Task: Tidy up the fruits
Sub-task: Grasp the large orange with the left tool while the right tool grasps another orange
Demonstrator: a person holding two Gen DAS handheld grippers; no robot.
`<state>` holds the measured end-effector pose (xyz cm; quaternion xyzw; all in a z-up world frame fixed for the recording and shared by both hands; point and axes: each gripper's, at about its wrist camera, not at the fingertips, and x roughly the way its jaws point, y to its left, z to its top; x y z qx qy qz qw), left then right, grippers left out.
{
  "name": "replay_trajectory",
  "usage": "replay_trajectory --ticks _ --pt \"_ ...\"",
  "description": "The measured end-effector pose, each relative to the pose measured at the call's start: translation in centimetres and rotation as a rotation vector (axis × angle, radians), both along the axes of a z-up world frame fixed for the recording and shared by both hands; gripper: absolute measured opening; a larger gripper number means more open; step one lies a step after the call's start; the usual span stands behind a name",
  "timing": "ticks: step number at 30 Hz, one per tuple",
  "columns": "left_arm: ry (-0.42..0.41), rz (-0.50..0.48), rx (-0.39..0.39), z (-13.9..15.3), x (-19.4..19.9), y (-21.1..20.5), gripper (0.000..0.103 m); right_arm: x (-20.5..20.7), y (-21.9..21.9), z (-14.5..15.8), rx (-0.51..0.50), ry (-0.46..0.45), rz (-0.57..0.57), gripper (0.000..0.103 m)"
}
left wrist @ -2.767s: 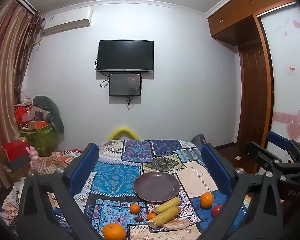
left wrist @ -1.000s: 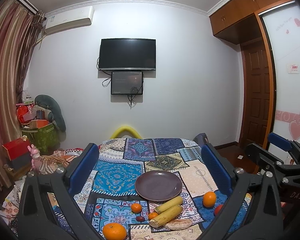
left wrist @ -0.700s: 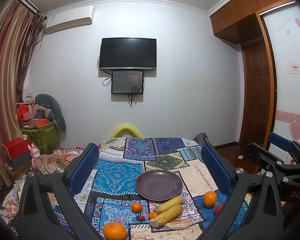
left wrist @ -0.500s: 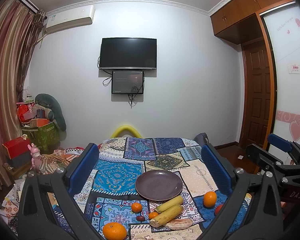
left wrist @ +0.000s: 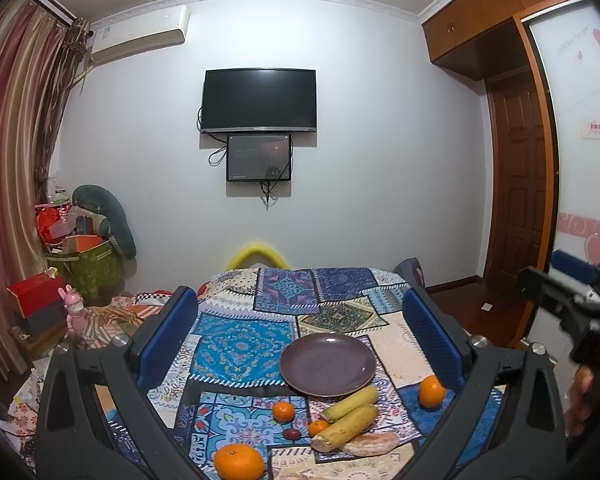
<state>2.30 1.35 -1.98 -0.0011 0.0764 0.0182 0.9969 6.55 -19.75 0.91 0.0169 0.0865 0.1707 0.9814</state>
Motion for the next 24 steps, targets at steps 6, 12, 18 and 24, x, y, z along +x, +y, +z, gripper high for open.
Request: replay_trajectory --ticks 6,12,18,24 --pt "0.091 0.019 -0.007 -1.7 2.3 2.3 0.103 2.6 -1.7 -1.8 -0.023 0.084 -0.045 0.103" --pt "0.208 0.034 -0.013 -3.8 4.9 4.4 0.103 6.2 -4.5 -4.8 -0.003 0.221 -0.041 0.103" --pt "0.352 0.022 -0.028 -7.2 7.6 6.4 0.077 9.2 -6.1 -7.6 -0.089 0.333 -0.069 0.086" --pt "0.488 0.039 0.005 -11.4 9.4 7.7 0.074 11.2 -7.2 -10.4 -0.102 0.438 -0.063 0.08"
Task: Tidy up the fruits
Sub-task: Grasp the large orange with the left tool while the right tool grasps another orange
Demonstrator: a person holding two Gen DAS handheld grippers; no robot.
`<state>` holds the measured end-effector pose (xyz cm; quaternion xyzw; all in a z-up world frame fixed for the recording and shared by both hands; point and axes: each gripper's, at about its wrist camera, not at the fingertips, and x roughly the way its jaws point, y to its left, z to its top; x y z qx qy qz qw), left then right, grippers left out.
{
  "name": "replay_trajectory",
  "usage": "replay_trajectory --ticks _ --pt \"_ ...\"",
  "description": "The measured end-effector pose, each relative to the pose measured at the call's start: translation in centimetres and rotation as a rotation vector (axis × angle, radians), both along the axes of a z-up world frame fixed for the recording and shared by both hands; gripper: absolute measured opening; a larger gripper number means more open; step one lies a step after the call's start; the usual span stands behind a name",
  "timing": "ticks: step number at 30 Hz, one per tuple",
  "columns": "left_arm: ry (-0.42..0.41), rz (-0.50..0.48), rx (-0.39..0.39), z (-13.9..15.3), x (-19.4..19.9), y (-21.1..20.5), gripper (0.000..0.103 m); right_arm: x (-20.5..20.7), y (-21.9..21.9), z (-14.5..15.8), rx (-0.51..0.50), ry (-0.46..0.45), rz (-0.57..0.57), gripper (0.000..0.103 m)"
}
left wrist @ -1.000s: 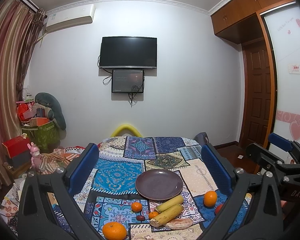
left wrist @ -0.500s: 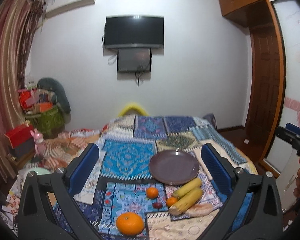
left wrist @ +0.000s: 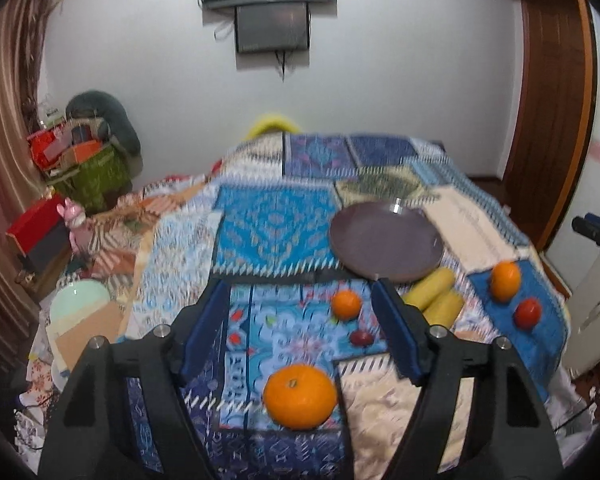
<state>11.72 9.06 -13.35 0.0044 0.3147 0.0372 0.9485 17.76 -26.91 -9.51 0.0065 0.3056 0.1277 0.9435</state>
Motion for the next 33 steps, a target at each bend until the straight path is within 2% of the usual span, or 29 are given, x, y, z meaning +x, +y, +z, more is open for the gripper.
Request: replay_trajectory --ticks 4,8,15,19,24,27,33 --pt "0.088 0.008 -0.01 -3.0 0.8 0.6 0.074 1.4 -0.1 -2.4 -0.001 0.069 0.009 0.08" --pt "0.189 0.004 -0.06 -5.9 1.7 1.2 0.074 2.5 0.1 -4.3 0.002 0.136 0.023 0.08" --pt "0.312 0.028 -0.116 -9.9 2.7 1.2 0.074 3.9 1.1 -7.2 -0.017 0.218 0.033 0.08" --pt "0.357 0.033 -0.141 -11.3 2.9 1.2 0.074 4.7 1.2 -8.5 -0.004 0.256 0.034 0.08" --pt "0.362 0.047 -0.109 -12.1 3.0 0.7 0.074 5.6 1.4 -10.1 -0.012 0.305 0.034 0.08" --pt "0.356 0.058 -0.092 -12.2 3.0 0.8 0.069 6.1 1.4 -10.7 0.0 0.33 0.038 0.08" --pt "0.355 0.057 -0.112 -11.9 3.0 1.1 0.069 6.9 1.7 -11.7 0.0 0.355 0.045 0.08"
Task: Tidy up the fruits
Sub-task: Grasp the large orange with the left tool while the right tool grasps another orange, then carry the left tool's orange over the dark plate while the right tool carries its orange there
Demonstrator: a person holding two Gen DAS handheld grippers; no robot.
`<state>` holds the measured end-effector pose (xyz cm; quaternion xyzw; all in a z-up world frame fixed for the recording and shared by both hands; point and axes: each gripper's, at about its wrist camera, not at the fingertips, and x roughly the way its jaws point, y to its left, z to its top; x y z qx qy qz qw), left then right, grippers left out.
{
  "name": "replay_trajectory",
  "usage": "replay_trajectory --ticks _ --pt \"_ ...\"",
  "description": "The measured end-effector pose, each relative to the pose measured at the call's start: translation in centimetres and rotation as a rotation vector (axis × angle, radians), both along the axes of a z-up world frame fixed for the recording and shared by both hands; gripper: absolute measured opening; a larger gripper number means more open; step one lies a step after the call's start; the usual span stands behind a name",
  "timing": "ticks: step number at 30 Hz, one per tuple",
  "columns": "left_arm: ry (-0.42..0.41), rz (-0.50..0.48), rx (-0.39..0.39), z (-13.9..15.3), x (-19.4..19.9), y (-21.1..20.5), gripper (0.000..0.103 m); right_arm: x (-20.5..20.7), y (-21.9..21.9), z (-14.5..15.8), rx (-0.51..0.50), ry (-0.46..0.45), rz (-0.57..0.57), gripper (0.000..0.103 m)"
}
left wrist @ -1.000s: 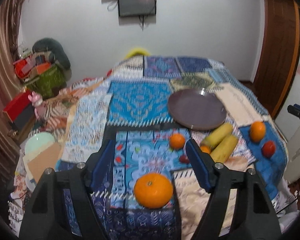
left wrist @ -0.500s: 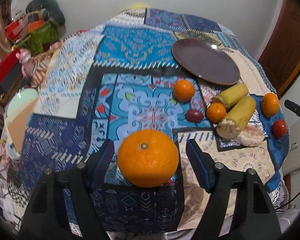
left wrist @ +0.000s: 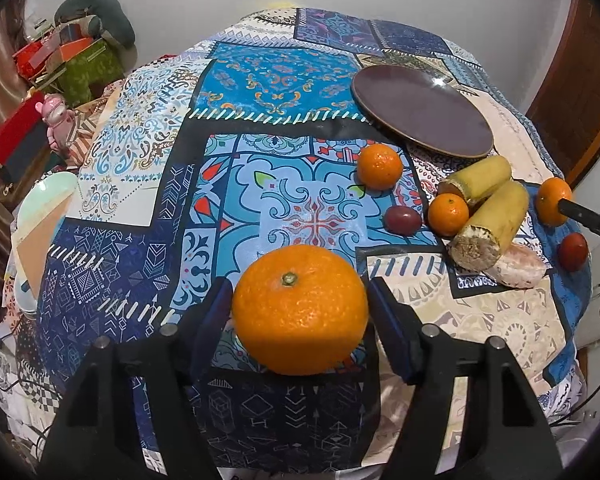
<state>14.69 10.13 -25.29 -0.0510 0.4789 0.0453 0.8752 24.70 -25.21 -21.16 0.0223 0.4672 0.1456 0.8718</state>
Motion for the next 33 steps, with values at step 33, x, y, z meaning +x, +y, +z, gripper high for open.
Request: replay_trajectory --ticks 33 --pt "-0.095 -0.035 -0.003 3.6 2.4 -0.7 0.068 0.9 2.0 0.7 0.042 -0.031 0.019 0.053"
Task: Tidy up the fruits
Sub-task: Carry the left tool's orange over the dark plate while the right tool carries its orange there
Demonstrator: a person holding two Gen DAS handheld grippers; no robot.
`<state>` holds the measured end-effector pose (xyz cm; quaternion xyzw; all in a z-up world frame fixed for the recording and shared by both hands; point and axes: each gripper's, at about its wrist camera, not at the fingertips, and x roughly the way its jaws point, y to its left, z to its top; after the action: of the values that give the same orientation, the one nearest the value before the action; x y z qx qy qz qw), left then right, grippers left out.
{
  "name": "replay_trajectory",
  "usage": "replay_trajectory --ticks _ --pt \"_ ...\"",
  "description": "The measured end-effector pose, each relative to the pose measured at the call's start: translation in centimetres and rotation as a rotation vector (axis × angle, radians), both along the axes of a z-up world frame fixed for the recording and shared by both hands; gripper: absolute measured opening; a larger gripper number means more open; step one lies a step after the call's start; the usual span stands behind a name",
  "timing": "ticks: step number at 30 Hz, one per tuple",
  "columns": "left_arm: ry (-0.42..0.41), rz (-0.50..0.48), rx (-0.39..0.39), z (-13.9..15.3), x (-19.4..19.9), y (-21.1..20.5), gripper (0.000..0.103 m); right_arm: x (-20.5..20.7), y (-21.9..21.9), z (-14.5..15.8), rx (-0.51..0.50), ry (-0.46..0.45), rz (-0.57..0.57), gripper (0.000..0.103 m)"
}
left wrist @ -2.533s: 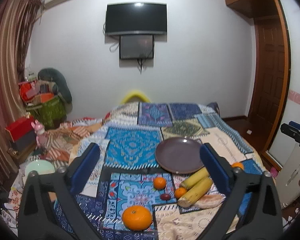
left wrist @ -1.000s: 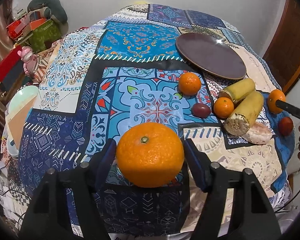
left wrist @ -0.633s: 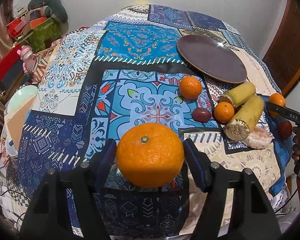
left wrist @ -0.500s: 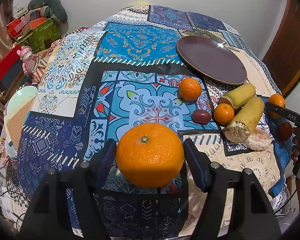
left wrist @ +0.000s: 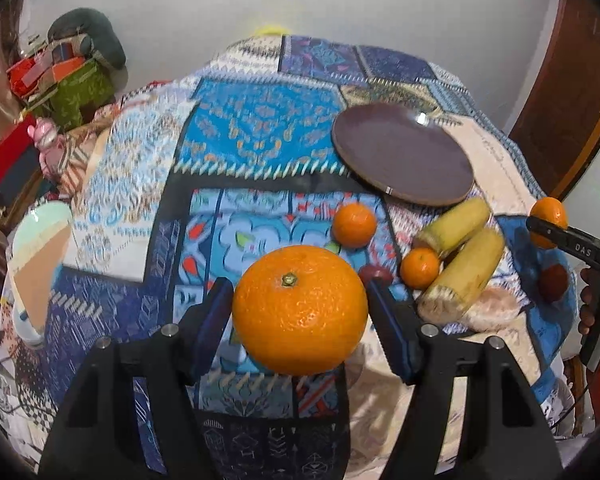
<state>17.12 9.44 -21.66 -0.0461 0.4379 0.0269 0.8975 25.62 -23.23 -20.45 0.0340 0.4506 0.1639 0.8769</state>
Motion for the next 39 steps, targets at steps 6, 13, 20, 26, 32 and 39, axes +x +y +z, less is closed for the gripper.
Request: replay_trajectory --ticks 6,13,20,26,32,39 --pt "-0.076 -0.007 0.005 2.4 1.2 -0.4 0.068 -0.5 0.7 3.3 -0.016 -0.092 0.004 0.053" --pt "-0.133 -0.032 -0.012 4.5 3.5 -1.2 0.068 -0.9 1.6 6.3 0.018 -0.166 0.011 0.054" --pt "-0.176 -0.07 -0.003 6.1 5.9 -2.0 0.068 -0.3 2.9 8.3 0.031 -0.221 0.025 0.054" --pt "-0.197 -0.092 -0.007 6.9 8.3 -2.3 0.068 0.8 3.9 9.3 0.04 -0.253 0.033 0.054" --pt "-0.21 -0.113 0.011 7.0 10.4 -2.4 0.068 2.3 4.9 9.7 0.046 -0.273 0.048 0.054" --pt "-0.201 -0.119 0.012 5.9 13.0 -2.2 0.068 4.8 6.2 8.9 0.055 -0.264 0.071 0.054"
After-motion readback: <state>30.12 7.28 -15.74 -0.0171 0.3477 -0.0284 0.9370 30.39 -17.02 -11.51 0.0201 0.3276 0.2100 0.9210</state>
